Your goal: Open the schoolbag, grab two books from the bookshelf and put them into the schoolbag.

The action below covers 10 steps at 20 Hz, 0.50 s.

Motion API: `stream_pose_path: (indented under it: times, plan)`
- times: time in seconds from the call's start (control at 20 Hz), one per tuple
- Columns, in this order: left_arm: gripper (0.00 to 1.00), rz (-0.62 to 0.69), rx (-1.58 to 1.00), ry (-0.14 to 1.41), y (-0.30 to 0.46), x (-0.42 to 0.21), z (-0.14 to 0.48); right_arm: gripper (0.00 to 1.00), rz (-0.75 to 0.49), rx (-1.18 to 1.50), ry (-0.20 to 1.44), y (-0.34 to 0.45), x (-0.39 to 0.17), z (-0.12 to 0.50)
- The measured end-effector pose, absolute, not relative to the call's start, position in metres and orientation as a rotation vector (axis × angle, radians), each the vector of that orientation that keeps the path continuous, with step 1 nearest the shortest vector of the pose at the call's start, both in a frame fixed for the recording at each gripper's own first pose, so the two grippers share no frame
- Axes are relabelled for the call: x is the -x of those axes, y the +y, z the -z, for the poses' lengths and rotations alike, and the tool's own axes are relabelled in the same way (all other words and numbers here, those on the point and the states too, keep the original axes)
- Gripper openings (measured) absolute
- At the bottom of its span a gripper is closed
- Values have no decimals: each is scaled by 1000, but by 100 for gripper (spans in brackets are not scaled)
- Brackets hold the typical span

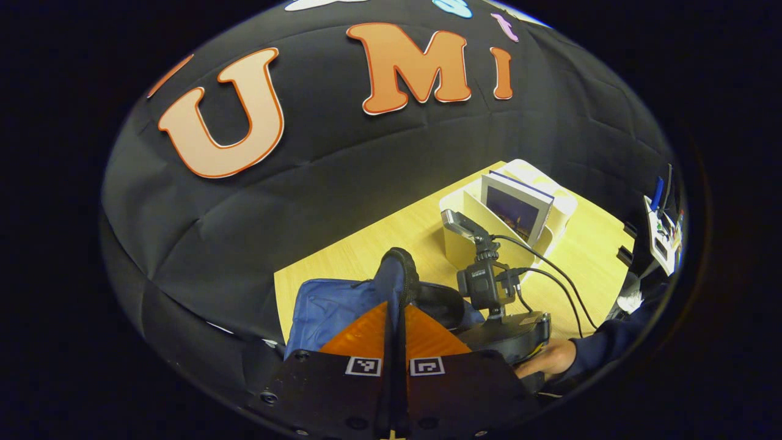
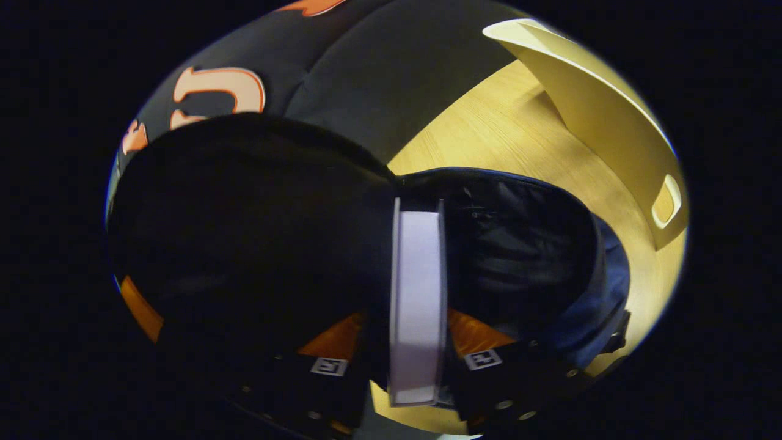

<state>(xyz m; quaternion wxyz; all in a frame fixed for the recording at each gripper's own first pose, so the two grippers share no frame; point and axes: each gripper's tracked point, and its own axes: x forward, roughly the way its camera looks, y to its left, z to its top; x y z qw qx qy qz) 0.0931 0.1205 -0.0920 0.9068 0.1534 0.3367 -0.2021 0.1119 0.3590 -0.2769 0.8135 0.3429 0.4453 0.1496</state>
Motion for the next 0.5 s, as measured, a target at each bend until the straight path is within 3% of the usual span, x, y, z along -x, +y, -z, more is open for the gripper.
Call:
stream_pose_path:
  times: [0.15, 0.5]
  plan:
    - [3, 404, -307, 700, 120, -96, 95, 97, -281, -575, 940, 332, -119, 273]
    - [3, 397, -332, 695, 115, -98, 103, 97, -246, -185, 825, 240, -124, 216]
